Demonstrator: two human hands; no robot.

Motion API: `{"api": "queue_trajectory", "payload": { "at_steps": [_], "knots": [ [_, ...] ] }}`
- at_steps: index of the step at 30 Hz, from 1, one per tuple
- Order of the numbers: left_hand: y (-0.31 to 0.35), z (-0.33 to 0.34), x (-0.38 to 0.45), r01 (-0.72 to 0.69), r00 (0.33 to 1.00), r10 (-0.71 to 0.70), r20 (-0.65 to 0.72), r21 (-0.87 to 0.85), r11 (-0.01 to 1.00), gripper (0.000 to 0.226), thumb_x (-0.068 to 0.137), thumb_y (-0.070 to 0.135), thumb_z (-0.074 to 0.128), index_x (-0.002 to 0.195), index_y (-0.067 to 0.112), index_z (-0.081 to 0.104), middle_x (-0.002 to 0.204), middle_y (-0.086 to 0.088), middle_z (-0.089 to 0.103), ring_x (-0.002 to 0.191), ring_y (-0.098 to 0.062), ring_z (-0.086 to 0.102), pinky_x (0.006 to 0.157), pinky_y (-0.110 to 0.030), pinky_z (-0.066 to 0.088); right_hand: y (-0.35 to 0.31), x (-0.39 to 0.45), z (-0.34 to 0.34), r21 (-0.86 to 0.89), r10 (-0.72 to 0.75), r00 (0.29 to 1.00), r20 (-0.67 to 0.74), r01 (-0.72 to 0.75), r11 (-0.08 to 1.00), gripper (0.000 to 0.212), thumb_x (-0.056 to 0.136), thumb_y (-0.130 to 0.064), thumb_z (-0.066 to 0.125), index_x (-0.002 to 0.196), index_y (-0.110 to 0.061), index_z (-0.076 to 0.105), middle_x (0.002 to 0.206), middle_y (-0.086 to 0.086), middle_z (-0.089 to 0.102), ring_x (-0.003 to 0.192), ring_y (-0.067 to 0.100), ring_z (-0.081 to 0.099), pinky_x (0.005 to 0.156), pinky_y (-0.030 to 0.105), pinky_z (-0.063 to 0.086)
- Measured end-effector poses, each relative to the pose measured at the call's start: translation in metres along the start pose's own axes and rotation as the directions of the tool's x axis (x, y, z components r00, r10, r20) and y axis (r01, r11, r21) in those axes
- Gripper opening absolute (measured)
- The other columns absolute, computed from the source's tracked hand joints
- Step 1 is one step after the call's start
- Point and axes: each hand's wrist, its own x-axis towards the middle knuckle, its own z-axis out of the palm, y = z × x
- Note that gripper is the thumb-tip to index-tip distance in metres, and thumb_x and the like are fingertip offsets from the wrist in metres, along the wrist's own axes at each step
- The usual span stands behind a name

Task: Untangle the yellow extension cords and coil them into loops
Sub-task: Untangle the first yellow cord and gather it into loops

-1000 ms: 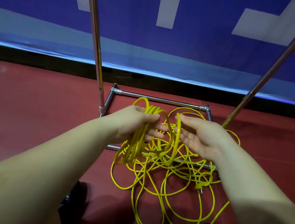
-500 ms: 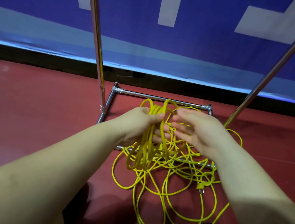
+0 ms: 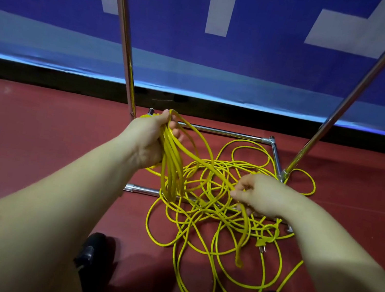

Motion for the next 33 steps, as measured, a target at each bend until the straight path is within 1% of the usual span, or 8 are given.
{"api": "queue_trajectory", "payload": {
  "at_steps": [4,6,9,12,17,22,29,33],
  "knots": [
    [0.0,-0.002,0.001,-0.038,0.999,0.038,-0.005,0.025,0.999,0.029,0.099,0.024,0.044,0.073,0.013,0.05,0.042,0.006,0.041,0.036,-0.006,0.044,0.049,-0.016,0.047,-0.001,-0.001,-0.006,0.531,0.143,0.988,-0.06,-0.09,0.842,0.024,0.095,-0.025,0.05,0.077,-0.011,0.059,0.067,0.003,0.061,0.051,0.016,0.061,0.053,0.026,0.053],
    [-0.002,-0.002,0.001,-0.069,0.998,0.068,0.016,0.074,0.995,0.027,0.099,0.02,0.044,0.074,0.013,0.05,0.044,0.006,0.043,0.038,-0.006,0.046,0.048,-0.017,0.047,-0.006,-0.006,-0.011,0.839,0.171,0.985,0.015,-0.106,0.534,0.021,0.095,-0.019,0.05,0.081,-0.007,0.058,0.073,0.007,0.06,0.047,0.011,0.064,0.048,0.023,0.054],
    [-0.008,0.002,-0.006,-0.123,0.989,0.099,0.11,0.236,0.964,0.021,0.099,0.015,0.042,0.08,0.01,0.049,0.049,0.004,0.056,0.046,-0.008,0.06,0.049,-0.019,0.051,-0.011,-0.011,-0.02,0.991,0.11,0.986,0.128,-0.13,0.018,0.019,0.095,-0.008,0.045,0.083,0.001,0.056,0.075,0.011,0.062,0.052,0.017,0.068,0.049,0.029,0.057],
    [-0.017,0.006,-0.012,-0.181,0.972,0.11,0.206,0.364,0.914,0.014,0.098,0.009,0.044,0.086,0.008,0.051,0.062,-0.002,0.07,0.058,-0.012,0.069,0.059,-0.023,0.056,-0.017,-0.016,-0.026,0.959,0.037,0.982,0.185,-0.173,-0.223,0.019,0.095,0.0,0.04,0.087,0.008,0.055,0.08,0.019,0.064,0.066,0.034,0.07,0.067,0.043,0.057],
    [-0.037,0.013,-0.02,-0.178,0.927,-0.036,0.373,0.523,0.833,0.011,0.096,0.005,0.046,0.087,0.009,0.051,0.075,-0.009,0.07,0.063,-0.013,0.068,0.063,-0.023,0.055,-0.03,-0.014,-0.021,0.935,0.127,0.981,0.148,-0.097,-0.341,0.014,0.093,0.0,0.047,0.081,0.005,0.053,0.08,0.016,0.052,0.079,0.028,0.058,0.096,0.042,0.046],
    [-0.053,0.018,-0.022,-0.157,0.905,-0.146,0.4,0.632,0.759,0.012,0.097,0.007,0.045,0.105,0.003,0.053,0.085,-0.013,0.065,0.064,-0.012,0.065,0.063,-0.025,0.052,-0.027,-0.003,-0.012,0.966,0.19,0.97,0.151,-0.186,0.181,0.02,0.084,-0.027,0.063,0.07,-0.013,0.057,0.057,-0.002,0.05,0.051,0.009,0.042,0.049,0.017,0.04],
    [-0.056,0.018,-0.022,-0.126,0.92,-0.18,0.348,0.697,0.706,0.023,0.097,0.017,0.049,0.111,-0.001,0.055,0.093,-0.017,0.069,0.086,-0.029,0.065,0.08,-0.045,0.053,-0.023,-0.001,-0.016,0.967,0.233,0.955,0.186,-0.136,-0.216,0.022,0.09,-0.012,0.057,0.072,-0.001,0.052,0.059,0.005,0.05,0.038,0.01,0.058,0.043,0.025,0.055],
    [-0.048,0.02,-0.022,-0.043,0.916,-0.214,0.34,0.612,0.79,0.015,0.097,0.012,0.047,0.105,0.002,0.054,0.08,-0.013,0.07,0.07,-0.02,0.068,0.061,-0.033,0.057,-0.018,0.001,-0.018,0.913,0.226,0.943,0.246,-0.148,-0.379,0.013,0.09,-0.008,0.056,0.082,0.001,0.053,0.074,0.007,0.049,0.052,0.016,0.062,0.042,0.03,0.055]
  ]
}}
